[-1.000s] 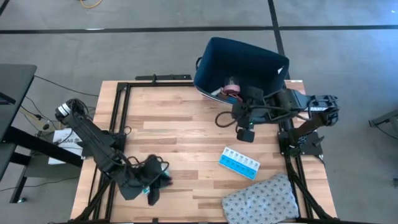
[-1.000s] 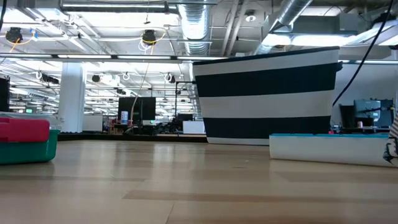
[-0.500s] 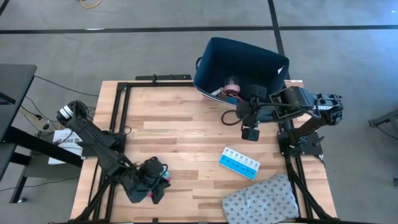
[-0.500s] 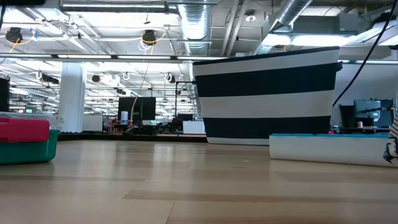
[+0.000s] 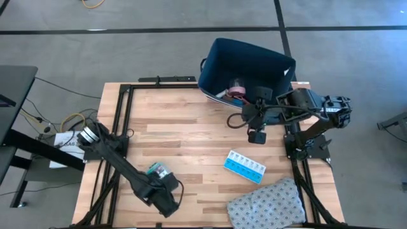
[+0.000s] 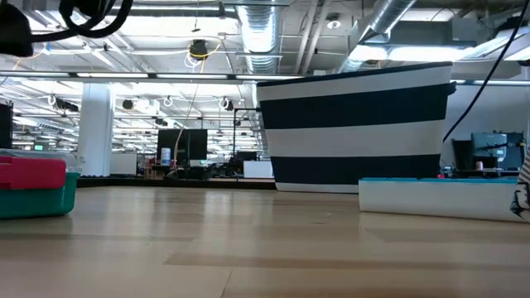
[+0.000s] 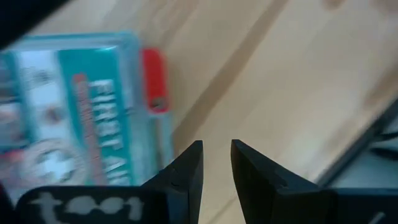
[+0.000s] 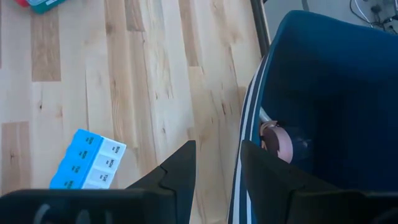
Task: Pick & place medical supplies in basket/bin
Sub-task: Put the first aid kit box into the blue bin
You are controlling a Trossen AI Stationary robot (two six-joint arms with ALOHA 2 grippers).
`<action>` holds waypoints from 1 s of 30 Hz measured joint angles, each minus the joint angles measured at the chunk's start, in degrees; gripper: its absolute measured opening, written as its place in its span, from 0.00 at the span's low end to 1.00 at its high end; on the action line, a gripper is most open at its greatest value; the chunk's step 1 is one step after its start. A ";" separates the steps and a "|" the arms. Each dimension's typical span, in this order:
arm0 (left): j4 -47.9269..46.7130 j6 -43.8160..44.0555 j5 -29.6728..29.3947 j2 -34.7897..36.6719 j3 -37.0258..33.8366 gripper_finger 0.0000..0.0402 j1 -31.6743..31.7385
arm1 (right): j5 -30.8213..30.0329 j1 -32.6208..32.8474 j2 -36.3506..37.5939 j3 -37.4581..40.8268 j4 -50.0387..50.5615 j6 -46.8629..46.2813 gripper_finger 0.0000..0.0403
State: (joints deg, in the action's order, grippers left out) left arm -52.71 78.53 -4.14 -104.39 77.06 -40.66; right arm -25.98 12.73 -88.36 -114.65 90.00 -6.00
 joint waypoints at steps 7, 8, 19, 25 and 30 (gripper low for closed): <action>-6.13 -1.63 0.08 -4.59 5.27 0.18 0.34 | 0.00 -0.01 0.00 0.00 0.00 0.00 0.30; -5.69 -1.53 0.21 -4.62 5.06 0.18 0.36 | 0.00 -0.01 0.00 0.00 0.00 -0.01 0.30; -7.96 -1.04 -2.16 -4.56 4.34 0.18 0.32 | 0.02 -0.02 0.00 0.00 -0.02 -0.02 0.30; -9.87 -2.50 -3.46 -4.56 3.63 0.18 0.32 | 0.02 -0.02 0.00 0.00 -0.08 -0.02 0.30; -6.35 -2.22 -3.55 -4.53 1.72 0.18 0.13 | 0.11 -0.02 0.00 0.00 -0.28 -0.04 0.30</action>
State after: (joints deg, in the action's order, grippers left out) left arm -59.07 76.31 -7.68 -108.92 78.79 -40.53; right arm -25.87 12.71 -88.36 -114.65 89.71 -6.04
